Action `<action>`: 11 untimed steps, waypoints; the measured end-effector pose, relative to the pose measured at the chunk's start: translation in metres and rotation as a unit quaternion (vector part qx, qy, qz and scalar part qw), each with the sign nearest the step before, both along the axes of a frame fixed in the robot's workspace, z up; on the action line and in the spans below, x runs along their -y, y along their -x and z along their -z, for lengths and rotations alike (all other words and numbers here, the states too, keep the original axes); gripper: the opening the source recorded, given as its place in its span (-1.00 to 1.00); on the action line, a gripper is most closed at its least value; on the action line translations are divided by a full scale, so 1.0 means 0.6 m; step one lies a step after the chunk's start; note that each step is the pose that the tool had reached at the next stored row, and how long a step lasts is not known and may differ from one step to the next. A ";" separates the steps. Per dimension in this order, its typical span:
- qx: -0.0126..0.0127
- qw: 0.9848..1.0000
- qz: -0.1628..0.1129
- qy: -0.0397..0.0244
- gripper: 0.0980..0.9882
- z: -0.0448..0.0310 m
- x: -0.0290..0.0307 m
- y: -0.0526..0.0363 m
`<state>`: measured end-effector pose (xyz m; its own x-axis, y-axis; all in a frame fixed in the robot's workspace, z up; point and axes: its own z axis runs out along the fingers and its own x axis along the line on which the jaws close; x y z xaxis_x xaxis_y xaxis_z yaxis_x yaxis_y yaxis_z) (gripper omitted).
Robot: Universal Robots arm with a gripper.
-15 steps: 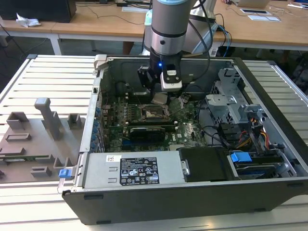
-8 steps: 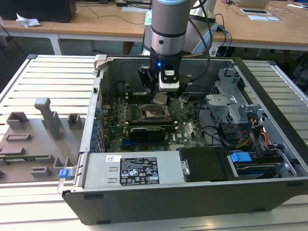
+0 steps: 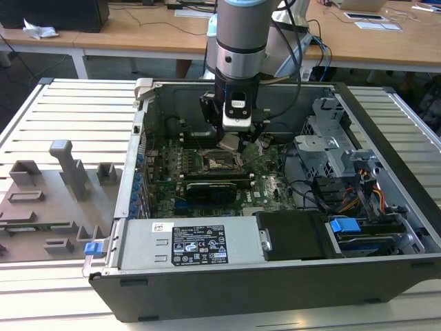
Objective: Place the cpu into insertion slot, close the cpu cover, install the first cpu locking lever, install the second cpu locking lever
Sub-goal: 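Place the cpu into insertion slot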
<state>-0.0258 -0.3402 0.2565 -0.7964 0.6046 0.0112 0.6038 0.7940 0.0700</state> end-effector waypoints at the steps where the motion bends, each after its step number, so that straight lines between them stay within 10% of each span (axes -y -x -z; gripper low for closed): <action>1: 0.000 1.000 0.010 0.001 0.00 0.000 0.0000 0.000; 11: 0.000 0.998 0.062 0.007 0.00 0.000 0.0000 0.000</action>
